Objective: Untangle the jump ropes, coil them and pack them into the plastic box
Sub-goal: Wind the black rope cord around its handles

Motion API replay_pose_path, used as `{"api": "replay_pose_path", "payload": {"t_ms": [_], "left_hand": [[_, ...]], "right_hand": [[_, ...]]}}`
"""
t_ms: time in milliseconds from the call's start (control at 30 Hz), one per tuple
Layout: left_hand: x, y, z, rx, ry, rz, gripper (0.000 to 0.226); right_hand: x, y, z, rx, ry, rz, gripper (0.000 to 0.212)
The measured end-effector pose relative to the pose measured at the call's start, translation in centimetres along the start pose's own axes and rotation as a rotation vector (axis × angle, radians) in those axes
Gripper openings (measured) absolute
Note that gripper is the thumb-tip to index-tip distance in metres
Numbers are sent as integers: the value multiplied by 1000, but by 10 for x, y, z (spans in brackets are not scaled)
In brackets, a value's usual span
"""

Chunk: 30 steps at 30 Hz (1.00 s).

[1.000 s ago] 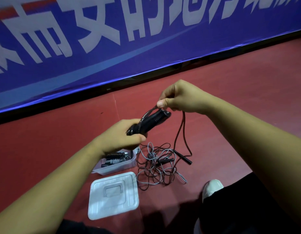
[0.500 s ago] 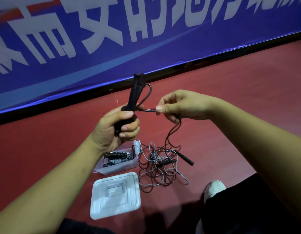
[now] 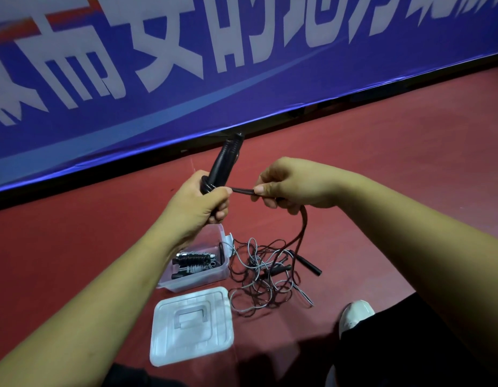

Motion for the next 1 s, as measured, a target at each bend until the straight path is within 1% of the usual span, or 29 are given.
{"api": "replay_pose_path", "payload": {"t_ms": [67, 167, 233, 300, 367, 467, 500, 600, 700, 833, 867, 900, 1000], "left_hand": [[0, -1, 3, -60, -58, 3, 17], [2, -2, 7, -127, -67, 18, 16], [2, -3, 10, -164, -99, -7, 17], [-1, -5, 15, -219, -225, -74, 19], [-6, -8, 24, -292, -399, -146, 22], [-16, -12, 42, -413, -705, -202, 23], [-17, -12, 46, -429, -762, -198, 23], [-17, -13, 48, -431, -830, -198, 23], [-16, -13, 48, -447, -861, -211, 21], [-14, -14, 55, -468, -899, -197, 21], [-13, -15, 57, -470, -907, -190, 21], [-12, -16, 59, -471, -916, -181, 21], [-7, -19, 64, -427, -945, -137, 22]], "right_hand": [[1, 0, -4, 16, -35, -23, 18], [0, 2, -5, 25, 22, -44, 9], [-1, 2, -5, 25, 56, -58, 10], [-2, 0, -4, -21, 120, -67, 14], [-2, -1, -2, -89, 161, -59, 14], [-1, -1, 4, -166, 111, -38, 10], [1, -1, 5, -176, 91, -30, 12], [7, 0, -2, -171, 18, -25, 16], [5, 0, -12, -140, -109, -68, 17], [3, 2, -12, -115, -160, -91, 16], [3, 3, -11, -101, -141, -91, 14], [4, 5, -9, -92, -65, -77, 12], [10, 8, -3, -127, 293, 26, 11]]}}
Point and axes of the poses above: each hand's wrist, its own y-axis away from the middle knuckle, its own z-axis out of the back of the hand, x = y × z, the point moved 5 cm from there along -y, towards the middle knuckle
